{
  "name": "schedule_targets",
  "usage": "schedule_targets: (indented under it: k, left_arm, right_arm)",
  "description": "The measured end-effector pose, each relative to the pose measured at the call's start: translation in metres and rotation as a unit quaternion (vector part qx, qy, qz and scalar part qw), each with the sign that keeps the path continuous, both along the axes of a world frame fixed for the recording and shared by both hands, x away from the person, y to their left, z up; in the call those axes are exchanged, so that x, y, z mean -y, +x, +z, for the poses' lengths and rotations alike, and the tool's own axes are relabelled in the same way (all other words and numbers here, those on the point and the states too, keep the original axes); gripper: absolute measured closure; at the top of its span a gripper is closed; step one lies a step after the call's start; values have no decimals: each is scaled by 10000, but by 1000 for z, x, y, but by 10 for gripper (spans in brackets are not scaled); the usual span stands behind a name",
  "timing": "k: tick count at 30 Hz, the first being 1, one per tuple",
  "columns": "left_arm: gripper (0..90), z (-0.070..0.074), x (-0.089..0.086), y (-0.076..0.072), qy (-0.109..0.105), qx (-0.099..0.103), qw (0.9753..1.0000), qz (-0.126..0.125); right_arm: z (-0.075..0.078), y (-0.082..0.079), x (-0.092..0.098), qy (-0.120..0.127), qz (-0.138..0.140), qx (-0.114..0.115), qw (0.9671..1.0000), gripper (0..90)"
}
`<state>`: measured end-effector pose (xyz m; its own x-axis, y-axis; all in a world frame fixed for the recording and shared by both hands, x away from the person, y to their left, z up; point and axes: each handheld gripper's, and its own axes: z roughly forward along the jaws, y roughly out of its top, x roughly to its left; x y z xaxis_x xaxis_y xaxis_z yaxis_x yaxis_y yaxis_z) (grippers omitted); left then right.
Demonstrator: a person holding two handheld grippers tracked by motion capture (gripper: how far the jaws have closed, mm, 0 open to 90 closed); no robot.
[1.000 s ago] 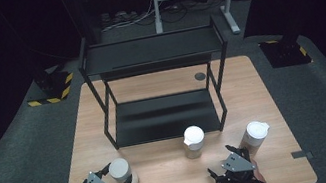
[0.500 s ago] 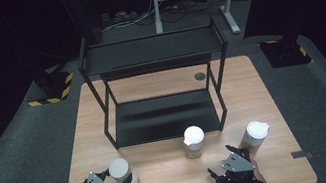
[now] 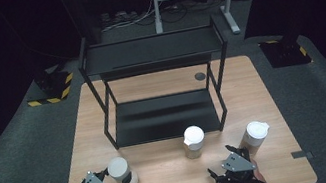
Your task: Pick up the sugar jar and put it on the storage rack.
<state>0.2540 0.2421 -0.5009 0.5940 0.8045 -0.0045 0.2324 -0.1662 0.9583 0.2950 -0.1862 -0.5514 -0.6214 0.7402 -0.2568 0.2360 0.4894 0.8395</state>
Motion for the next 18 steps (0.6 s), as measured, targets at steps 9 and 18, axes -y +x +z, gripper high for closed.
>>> schedule_targets:
  k: [9, 18]
  left_arm:
    - [350, 9, 6, 0, -46, 70, 9999, 62]
    - [350, 13, 15, 6, -75, 77, 9999, 59]
  right_arm:
    - [0, 0, 0, 15, 5, -13, 10000, 3]
    - [0, 0, 1, 22, 18, -19, 10000, 3]
